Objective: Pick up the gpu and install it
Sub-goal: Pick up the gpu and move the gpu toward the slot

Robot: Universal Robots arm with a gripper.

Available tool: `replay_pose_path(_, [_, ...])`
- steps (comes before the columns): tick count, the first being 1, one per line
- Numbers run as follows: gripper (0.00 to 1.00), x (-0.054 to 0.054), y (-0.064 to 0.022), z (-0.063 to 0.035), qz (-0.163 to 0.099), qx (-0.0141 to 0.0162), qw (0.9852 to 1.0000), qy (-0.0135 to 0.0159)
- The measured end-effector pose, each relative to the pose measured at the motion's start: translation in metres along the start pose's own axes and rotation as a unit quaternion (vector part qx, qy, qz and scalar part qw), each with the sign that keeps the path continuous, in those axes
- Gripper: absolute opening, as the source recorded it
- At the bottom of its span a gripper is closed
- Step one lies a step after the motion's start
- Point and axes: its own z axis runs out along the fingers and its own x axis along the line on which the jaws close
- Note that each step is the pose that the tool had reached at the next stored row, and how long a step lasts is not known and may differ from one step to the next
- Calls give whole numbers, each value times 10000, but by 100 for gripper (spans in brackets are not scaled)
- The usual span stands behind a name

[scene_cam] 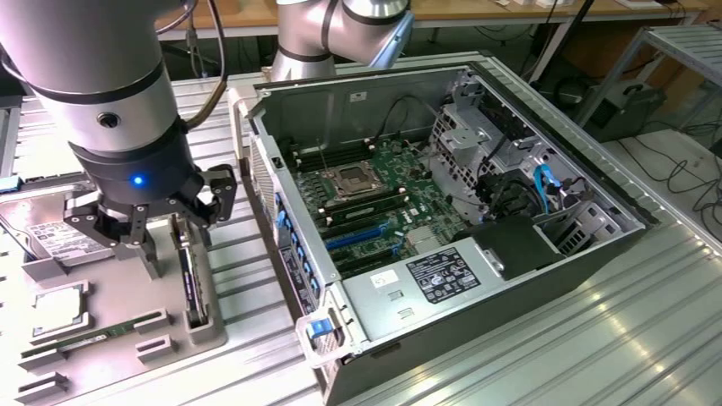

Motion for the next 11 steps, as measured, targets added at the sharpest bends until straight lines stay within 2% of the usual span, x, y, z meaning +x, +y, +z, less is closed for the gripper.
replay_pose_path(11, [60, 7, -37, 99, -1, 0, 10000, 0])
